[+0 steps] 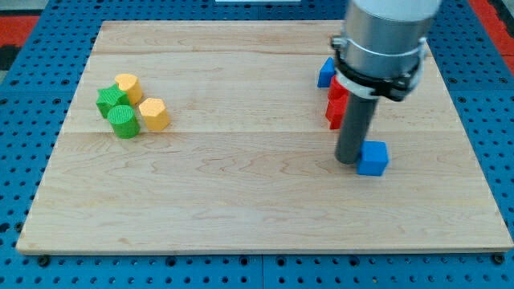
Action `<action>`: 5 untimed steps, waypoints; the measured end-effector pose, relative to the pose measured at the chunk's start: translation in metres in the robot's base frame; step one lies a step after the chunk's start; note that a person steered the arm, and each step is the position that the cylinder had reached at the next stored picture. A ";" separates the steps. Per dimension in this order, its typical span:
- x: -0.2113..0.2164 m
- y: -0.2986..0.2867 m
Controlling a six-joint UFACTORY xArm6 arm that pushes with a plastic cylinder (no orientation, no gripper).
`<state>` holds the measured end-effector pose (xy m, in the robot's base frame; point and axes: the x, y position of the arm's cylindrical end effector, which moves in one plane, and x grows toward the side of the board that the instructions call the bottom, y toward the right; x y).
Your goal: Move the blue cube bottom left of the red star
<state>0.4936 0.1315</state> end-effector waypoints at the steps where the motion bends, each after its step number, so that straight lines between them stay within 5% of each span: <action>1: 0.029 -0.045; 2: 0.095 -0.011; 3: 0.069 0.067; 4: 0.026 0.072; 5: 0.012 -0.011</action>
<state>0.5053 0.1209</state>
